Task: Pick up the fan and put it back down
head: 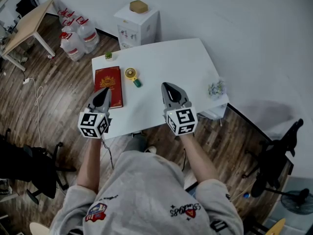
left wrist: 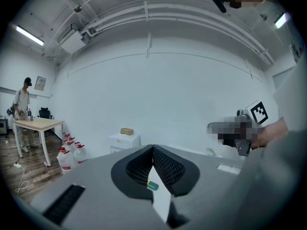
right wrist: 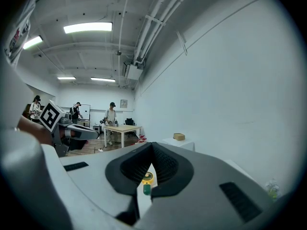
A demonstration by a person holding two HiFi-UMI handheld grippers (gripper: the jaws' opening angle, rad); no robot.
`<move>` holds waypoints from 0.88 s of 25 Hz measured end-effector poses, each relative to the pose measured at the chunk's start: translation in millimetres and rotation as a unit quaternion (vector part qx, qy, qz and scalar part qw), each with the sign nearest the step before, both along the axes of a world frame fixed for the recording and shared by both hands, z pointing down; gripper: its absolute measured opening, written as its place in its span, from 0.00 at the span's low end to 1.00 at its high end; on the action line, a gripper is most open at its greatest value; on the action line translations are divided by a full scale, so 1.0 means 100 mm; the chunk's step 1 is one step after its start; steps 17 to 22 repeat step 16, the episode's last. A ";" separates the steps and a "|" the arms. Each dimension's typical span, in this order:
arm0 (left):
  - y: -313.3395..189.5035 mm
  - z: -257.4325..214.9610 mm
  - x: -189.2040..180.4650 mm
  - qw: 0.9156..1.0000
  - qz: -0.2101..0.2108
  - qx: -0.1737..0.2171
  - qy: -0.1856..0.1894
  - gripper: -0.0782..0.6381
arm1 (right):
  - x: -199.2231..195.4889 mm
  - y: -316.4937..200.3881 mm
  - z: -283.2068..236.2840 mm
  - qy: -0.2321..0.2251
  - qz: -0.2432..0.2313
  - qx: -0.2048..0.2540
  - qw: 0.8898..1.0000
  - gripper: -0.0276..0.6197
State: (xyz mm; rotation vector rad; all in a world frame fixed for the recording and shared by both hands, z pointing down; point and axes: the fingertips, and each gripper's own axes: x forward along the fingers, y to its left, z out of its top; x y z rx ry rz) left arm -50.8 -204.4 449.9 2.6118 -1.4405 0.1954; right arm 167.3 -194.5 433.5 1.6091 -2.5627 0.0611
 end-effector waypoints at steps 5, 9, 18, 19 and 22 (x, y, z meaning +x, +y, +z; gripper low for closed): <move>-0.03 0.04 0.04 1.000 0.003 -0.005 -0.001 0.11 | 0.04 -0.02 0.03 -0.002 0.003 -0.003 1.000 0.05; -0.03 0.02 0.06 1.000 0.007 -0.003 0.000 0.11 | 0.05 -0.01 0.03 -0.003 0.003 -0.003 1.000 0.05; -0.03 0.03 0.10 1.000 0.010 -0.004 -0.002 0.11 | 0.06 0.00 0.07 -0.004 0.002 -0.004 1.000 0.05; -0.03 0.03 0.10 1.000 0.010 -0.004 -0.002 0.11 | 0.06 0.00 0.07 -0.004 0.002 -0.004 1.000 0.05; -0.03 0.03 0.10 1.000 0.010 -0.004 -0.002 0.11 | 0.06 0.00 0.07 -0.004 0.002 -0.004 1.000 0.05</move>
